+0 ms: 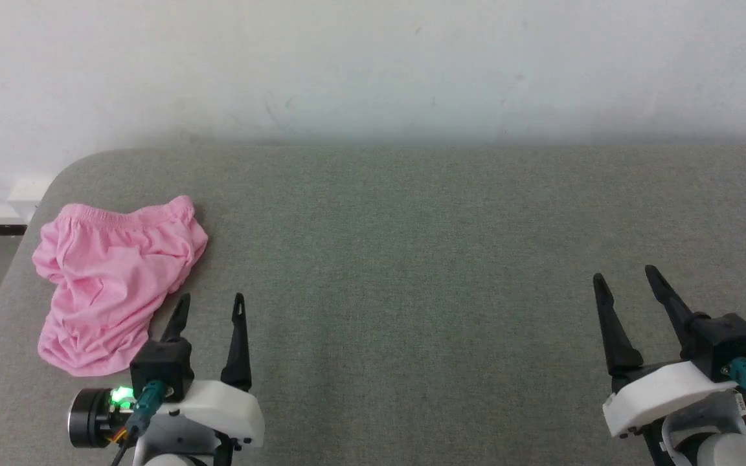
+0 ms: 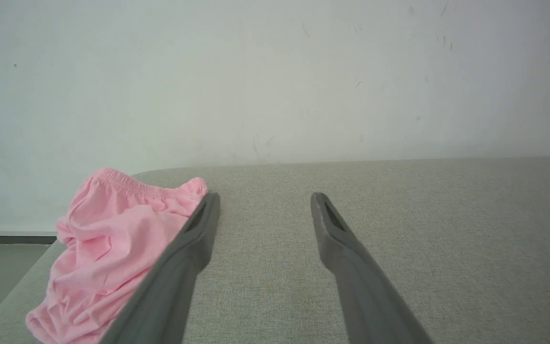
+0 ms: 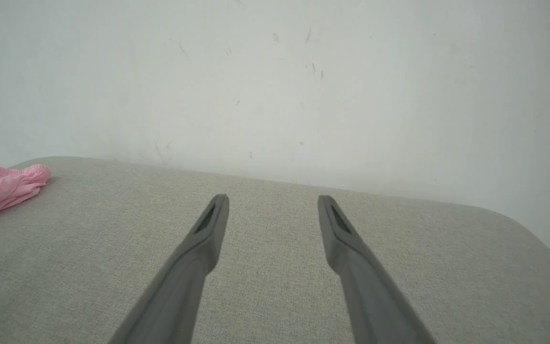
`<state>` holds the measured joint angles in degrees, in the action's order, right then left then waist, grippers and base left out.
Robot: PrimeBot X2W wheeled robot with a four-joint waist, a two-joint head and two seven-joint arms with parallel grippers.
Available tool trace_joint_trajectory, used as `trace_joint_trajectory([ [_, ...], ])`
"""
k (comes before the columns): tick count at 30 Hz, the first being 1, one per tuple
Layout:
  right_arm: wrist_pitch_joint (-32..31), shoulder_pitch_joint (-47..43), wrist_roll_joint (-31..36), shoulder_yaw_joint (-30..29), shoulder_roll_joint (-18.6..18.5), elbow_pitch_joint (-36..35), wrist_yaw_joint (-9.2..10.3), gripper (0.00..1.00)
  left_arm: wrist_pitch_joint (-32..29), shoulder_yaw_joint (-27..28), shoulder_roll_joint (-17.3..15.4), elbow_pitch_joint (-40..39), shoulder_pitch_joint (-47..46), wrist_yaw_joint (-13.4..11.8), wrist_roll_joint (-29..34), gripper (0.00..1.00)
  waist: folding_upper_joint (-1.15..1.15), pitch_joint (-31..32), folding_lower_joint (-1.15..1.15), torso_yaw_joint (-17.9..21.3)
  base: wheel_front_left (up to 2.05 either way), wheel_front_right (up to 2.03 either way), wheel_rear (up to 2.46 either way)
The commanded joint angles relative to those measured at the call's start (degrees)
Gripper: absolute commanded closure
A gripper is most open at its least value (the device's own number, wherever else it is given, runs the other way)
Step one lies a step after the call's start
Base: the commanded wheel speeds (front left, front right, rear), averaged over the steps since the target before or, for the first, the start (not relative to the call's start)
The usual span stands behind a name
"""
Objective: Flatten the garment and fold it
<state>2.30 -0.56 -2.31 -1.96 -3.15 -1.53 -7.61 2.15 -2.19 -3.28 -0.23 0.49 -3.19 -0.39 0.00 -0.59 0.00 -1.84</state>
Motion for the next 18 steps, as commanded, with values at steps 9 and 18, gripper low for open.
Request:
trace_joint_trajectory([
  [9,1.61,-0.73,-1.16,-0.51,0.08,-1.22,0.03,0.0,1.76,-0.88,-0.46,-0.21,-1.08,-2.05,-0.1,0.0,0.0,-0.5,0.0,-3.37,0.0,0.0,0.0],
  [18,2.57,-0.98,-1.63,-0.63,0.1,-1.66,0.04,0.0,2.71,-1.23,-0.54,-0.29,-1.38,-3.25,-0.19,0.0,0.0,-0.91,0.0,-6.28,0.0,0.0,0.0],
])
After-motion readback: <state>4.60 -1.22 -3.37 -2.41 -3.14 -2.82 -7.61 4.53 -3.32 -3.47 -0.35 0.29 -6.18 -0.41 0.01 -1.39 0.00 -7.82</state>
